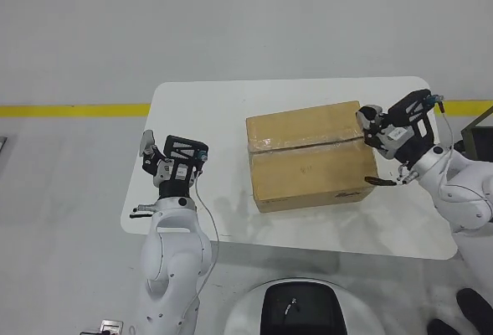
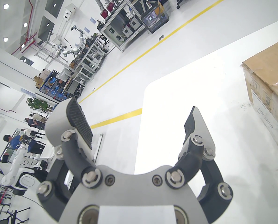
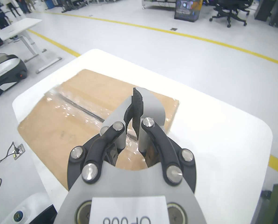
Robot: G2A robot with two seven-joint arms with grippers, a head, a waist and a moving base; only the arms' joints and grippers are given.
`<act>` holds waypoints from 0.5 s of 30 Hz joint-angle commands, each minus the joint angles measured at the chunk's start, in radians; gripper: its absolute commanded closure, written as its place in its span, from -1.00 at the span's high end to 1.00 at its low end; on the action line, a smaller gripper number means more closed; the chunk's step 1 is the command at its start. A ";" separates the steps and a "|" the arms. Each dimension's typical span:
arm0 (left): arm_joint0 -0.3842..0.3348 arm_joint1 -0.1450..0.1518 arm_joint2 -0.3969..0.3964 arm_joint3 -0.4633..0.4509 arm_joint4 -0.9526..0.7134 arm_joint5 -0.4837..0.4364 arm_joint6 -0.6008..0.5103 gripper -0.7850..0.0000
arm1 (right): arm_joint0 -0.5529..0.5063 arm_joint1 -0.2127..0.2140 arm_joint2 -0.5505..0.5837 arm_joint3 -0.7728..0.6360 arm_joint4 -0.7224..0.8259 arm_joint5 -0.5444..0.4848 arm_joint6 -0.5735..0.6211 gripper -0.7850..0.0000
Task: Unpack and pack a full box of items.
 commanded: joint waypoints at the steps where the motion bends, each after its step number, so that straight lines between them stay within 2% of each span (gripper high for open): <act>1: 0.008 0.000 -0.008 -0.001 -0.002 0.007 0.012 1.00 | 0.041 -0.008 -0.047 0.013 0.013 -0.008 -0.019 -1.00; 15: 0.028 -0.001 -0.040 -0.021 0.035 0.037 0.009 1.00 | 0.345 -0.107 -0.488 0.269 -0.085 -0.088 -0.161 -1.00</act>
